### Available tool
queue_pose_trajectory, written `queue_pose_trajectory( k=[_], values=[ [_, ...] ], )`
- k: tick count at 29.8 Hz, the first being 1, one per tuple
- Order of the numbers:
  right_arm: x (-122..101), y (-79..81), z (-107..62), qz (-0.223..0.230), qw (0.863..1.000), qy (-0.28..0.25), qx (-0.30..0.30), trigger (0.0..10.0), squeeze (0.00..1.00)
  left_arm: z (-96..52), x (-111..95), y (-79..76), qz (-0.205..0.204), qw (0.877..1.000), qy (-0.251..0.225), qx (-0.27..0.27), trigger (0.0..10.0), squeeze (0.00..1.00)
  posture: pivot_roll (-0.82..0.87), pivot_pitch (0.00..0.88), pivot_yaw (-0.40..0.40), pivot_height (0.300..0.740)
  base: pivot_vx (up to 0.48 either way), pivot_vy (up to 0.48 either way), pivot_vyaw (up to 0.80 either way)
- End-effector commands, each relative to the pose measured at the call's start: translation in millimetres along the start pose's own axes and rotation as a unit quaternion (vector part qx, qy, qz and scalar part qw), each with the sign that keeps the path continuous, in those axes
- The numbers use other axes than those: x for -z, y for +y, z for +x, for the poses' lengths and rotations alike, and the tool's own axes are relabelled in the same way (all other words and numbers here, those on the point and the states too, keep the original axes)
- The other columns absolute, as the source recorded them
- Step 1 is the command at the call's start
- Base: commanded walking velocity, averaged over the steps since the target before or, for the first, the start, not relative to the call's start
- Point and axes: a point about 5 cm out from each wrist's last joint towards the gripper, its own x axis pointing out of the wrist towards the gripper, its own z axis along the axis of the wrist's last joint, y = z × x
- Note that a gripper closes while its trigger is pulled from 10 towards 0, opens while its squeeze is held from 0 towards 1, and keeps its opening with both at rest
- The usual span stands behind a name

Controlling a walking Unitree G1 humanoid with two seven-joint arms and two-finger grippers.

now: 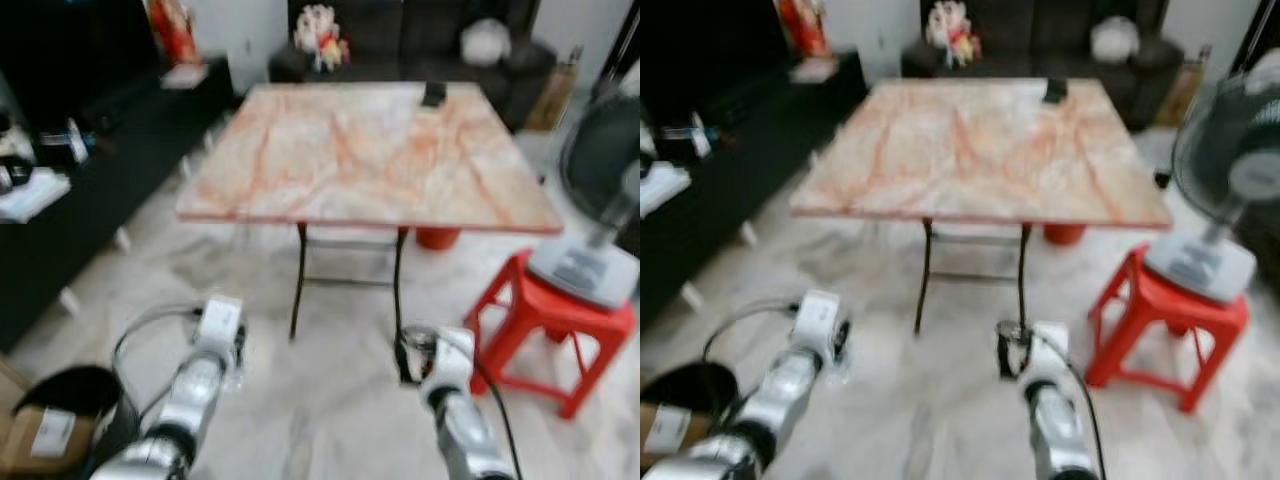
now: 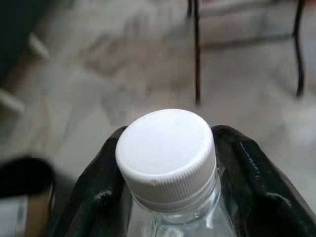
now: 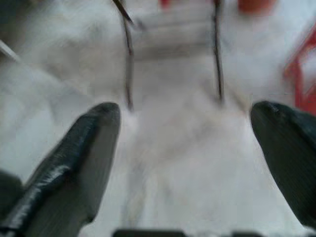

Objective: Picking trash to rubbish bin

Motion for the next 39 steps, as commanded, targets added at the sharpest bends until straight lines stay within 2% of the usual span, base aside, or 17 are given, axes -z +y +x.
queue_pose_trajectory(
  k=[1, 4, 7, 8, 12, 17, 21, 28, 39],
  values=[
    [26, -10.0, -9.4, -0.008, 0.998, 0.064, 0.016, 10.0, 0.0, -4.2, 15, 0.9, -0.002, 0.999, 0.036, -0.002, 10.0, 0.0, -0.08, 0.0, 0.022, 0.74, 0.0, 0.0, 0.0],
    [48, -17.7, -20.1, -0.018, 0.993, 0.113, 0.035, 10.0, 0.0, -11.5, 36, -1.2, 0.009, 0.997, 0.077, 0.009, 10.0, 0.0, -0.08, 0.0, 0.022, 0.74, 0.0, 0.0, 0.0],
    [78, -27.8, -39.1, -0.019, 0.982, 0.177, 0.065, 10.0, 0.0, -24.6, 65, 0.7, 0.02, 0.99, 0.143, 0.003, 10.0, 0.0, -0.08, 0.0, 0.026, 0.74, 0.0, 0.0, 0.0],
    [80, -28.8, -41.0, -0.014, 0.981, 0.179, 0.069, 10.0, 0.0, -25.9, 68, 1.1, 0.013, 0.989, 0.147, 0.001, 10.0, 0.0, -0.07, 0.0, 0.027, 0.74, 0.0, 0.0, 0.0],
    [82, -26.6, -42.1, 0.006, 0.983, 0.172, 0.069, 10.0, 0.0, -28.8, 73, 3.7, 0.006, 0.987, 0.159, -0.006, 10.0, 0.0, -0.09, 0.0, 0.041, 0.74, 0.0, 0.0, 0.0],
    [79, -26.6, -40.2, 0.002, 0.983, 0.167, 0.072, 10.0, 0.0, -28.9, 74, 6.1, 0.003, 0.986, 0.165, -0.015, 10.0, 0.0, -0.09, 0.0, 0.045, 0.74, 0.0, 0.0, 0.08],
    [75, -24.4, -36.9, -0.015, 0.985, 0.163, 0.062, 10.0, 0.0, -28.5, 73, 6.4, 0.003, 0.986, 0.166, -0.016, 10.0, 0.0, -0.09, 0.0, 0.044, 0.74, 0.0, 0.0, 0.67],
    [68, -20.2, -31.1, -0.018, 0.987, 0.152, 0.057, 10.0, 0.0, -29.0, 74, 8.1, 0.003, 0.985, 0.169, -0.019, 10.0, 0.0, -0.08, 0.0, 0.046, 0.74, 0.0, 0.0, 0.76],
    [72, -20.2, -34.1, -0.033, 0.985, 0.159, 0.057, 10.0, 0.0, -28.4, 73, 10.1, -0.003, 0.986, 0.163, -0.02, 10.0, 0.0, -0.08, 0.0, 0.05, 0.74, 0.0, 0.0, 0.76]
  ],
)
